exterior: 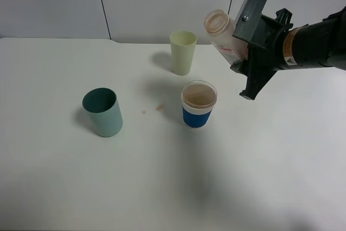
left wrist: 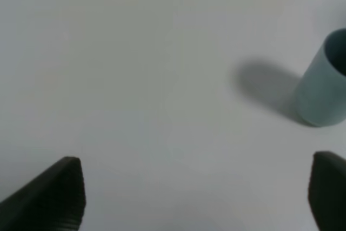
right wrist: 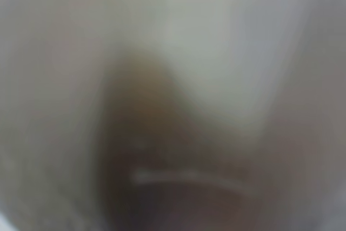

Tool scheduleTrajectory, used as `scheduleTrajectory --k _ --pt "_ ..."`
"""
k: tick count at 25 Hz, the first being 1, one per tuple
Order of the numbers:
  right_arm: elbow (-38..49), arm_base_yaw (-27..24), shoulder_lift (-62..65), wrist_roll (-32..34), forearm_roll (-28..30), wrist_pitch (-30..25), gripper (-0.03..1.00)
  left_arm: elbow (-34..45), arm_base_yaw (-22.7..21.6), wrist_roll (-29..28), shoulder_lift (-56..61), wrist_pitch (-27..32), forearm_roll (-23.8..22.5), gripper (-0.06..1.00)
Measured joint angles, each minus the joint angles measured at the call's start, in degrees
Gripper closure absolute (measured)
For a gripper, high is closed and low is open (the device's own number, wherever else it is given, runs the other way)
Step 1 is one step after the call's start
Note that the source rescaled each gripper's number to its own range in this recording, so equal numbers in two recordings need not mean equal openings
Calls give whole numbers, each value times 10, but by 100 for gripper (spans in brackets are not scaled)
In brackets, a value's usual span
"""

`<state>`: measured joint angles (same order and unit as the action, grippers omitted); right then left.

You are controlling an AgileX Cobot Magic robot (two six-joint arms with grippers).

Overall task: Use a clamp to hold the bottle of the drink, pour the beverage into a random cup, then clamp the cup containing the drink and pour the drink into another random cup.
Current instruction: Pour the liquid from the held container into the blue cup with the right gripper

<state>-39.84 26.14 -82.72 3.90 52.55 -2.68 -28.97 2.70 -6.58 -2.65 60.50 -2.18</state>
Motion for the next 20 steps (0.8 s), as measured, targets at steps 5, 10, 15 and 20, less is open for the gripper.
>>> scheduleTrajectory --k 5,10,15,20 --pt "0 -8 -30 -14 0 5 95 0 0 0 0 0 0 44" --pt "0 -21 -30 -44 2 -1 95 0 0 0 0 0 0 44" --pt "0 -32 -30 -79 44 -60 95 0 0 0 0 0 0 44" --pt "0 -31 -30 -81 59 -52 95 0 0 0 0 0 0 44"
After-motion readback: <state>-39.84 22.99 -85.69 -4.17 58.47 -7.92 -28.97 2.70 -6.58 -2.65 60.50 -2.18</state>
